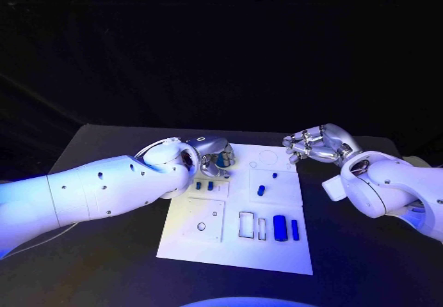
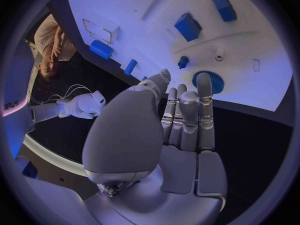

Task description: Assemble the parts on the task board

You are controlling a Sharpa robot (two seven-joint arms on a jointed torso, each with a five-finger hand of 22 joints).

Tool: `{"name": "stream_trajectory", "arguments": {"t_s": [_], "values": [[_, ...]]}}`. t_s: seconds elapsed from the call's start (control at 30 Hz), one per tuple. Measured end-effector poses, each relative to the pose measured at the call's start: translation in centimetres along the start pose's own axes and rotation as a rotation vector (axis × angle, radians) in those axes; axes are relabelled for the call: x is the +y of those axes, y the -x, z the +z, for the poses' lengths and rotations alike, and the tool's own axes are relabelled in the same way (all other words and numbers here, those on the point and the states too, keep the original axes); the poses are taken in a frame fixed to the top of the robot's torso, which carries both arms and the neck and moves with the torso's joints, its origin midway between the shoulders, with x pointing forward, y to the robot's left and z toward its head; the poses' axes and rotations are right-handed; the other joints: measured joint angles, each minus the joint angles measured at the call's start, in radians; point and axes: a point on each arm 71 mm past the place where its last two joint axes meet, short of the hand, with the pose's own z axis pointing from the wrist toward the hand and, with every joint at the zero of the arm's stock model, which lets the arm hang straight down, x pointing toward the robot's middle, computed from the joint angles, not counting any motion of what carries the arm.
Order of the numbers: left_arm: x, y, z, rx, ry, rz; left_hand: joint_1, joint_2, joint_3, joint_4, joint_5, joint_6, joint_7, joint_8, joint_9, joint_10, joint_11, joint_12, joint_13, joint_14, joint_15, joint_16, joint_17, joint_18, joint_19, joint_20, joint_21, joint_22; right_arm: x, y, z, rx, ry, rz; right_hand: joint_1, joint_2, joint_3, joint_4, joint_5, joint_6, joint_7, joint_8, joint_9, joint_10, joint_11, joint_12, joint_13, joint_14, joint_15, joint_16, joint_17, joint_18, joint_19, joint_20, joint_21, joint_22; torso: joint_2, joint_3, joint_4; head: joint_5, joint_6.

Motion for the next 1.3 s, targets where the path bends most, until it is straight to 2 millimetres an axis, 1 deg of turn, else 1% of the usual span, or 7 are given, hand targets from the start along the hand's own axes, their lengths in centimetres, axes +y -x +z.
{"name": "stream_trajectory", "arguments": {"t_s": [0.07,0.3,0.57,0.7,0.77,1.03,1.3], "values": [[-0.1,-0.1,0.2,0.005,0.001,0.021,-0.004,-0.004,0.0,0.0,0.0,0.002,0.002,-0.004,-0.007,0.0,0.0,-0.005,-0.008,0.002,0.001,0.018,0.006,0.0,0.0,0.0,0.004,0.005,0.0,0.0,0.0,0.0,0.0,0.0,0.0,0.0,0.0,0.0,0.0,0.0,0.0,0.0,0.0,0.0,0.0,0.0,0.0,0.0,0.0,0.0,0.0,0.0,0.0,0.0,0.0,0.0,0.0,0.0001,0.0,-0.001,0.0],[0.0,-0.4,0.5,0.022,0.011,0.065,-0.01,0.001,0.004,-0.004,0.0,0.013,-0.005,-0.004,-0.023,0.0,0.0,-0.011,-0.027,0.005,-0.002,0.053,0.012,0.0,0.0,0.0,0.023,0.019,0.0,0.1,0.0,-0.001,0.0,0.0,0.0,0.0,0.0,0.0,0.0,0.0,0.0,0.0,0.0,0.0,0.0,0.0,0.0,0.0,0.0,0.0,0.0,0.0,0.0,0.0,0.0,0.0,0.0,-0.0001,-0.0001,-0.001,0.001],[-0.1,-0.7,0.9,0.045,0.022,0.089,-0.013,0.005,0.019,-0.011,0.0,0.032,-0.011,-0.004,-0.04,0.031,-0.009,-0.011,-0.047,0.012,-0.002,0.093,0.02,0.0,0.013,-0.002,0.056,0.061,0.0,0.0,0.0,0.0,0.001,0.0,0.0,0.0,0.0,0.0,0.0,0.0,0.0,0.0,0.0,0.0,0.0,0.0,0.0,0.0,0.0,0.0,0.0,0.0,0.0,0.0,0.0,0.0,0.0,0.0001,-0.0001,-0.001,0.0],[-0.1,-0.9,1.0,0.059,0.027,0.097,-0.013,0.005,0.029,-0.015,0.0,0.043,-0.007,-0.008,-0.049,0.049,-0.012,-0.011,-0.056,0.019,-0.009,0.118,0.03,0.0,0.029,-0.004,0.079,0.091,0.0,0.0,0.0,0.0,0.001,0.001,0.0,0.0,0.0,0.0,0.0,0.0,0.0,0.0,0.0,0.0,0.0,0.0,0.001,0.0,0.0,0.0,0.0,0.0,0.0,0.0,0.0,0.0,-0.001,0.0,-0.0001,-0.002,0.0],[-0.1,-1.0,1.1,0.066,0.029,0.099,-0.016,0.008,0.032,-0.018,0.0,0.045,-0.006,-0.008,-0.053,0.055,-0.008,-0.011,-0.06,0.019,-0.009,0.125,0.031,0.0,0.029,-0.004,0.084,0.101,0.0,0.0,0.0,0.001,0.001,0.001,0.0,0.0,0.0,0.0,0.0,0.0,0.0,0.0,0.0,0.0,0.0,0.0,0.001,0.0,0.0,0.0,0.0,0.0,0.0,0.0,0.0,0.0,-0.001,0.0001,-0.0002,-0.003,0.0],[-0.2,-1.5,1.2,0.09,0.033,0.104,-0.017,0.009,0.057,-0.026,0.0,0.066,-0.009,-0.012,-0.067,0.088,-0.016,-0.017,-0.076,0.026,-0.009,0.146,0.031,0.0,0.039,-0.007,0.106,0.129,0.0,0.0,-0.1,0.001,0.001,0.001,0.0,0.0,0.0,0.0,0.0,0.0,0.0,0.0,0.0,0.0,0.0,0.0,0.001,0.0,0.0,0.0,0.0,0.0,0.0,0.0,0.0,0.0,0.0,0.0006,-0.0003,-0.007,-0.001],[-0.1,-1.7,1.3,0.102,0.039,0.107,-0.012,0.015,0.088,-0.039,0.0,0.078,-0.004,-0.023,-0.085,0.111,-0.014,-0.029,-0.096,0.026,-0.009,0.167,0.026,0.0,0.039,-0.007,0.128,0.151,0.1,-0.1,-0.1,0.003,0.002,0.002,0.0,0.0,0.0,0.0,0.0,0.0,0.0,0.0,0.0,0.0,0.0,0.0,0.001,0.0,0.0,0.0,0.0,0.0,0.0,0.0,0.0,0.0,0.0,0.0006,0.0,-0.007,-0.004]]}}
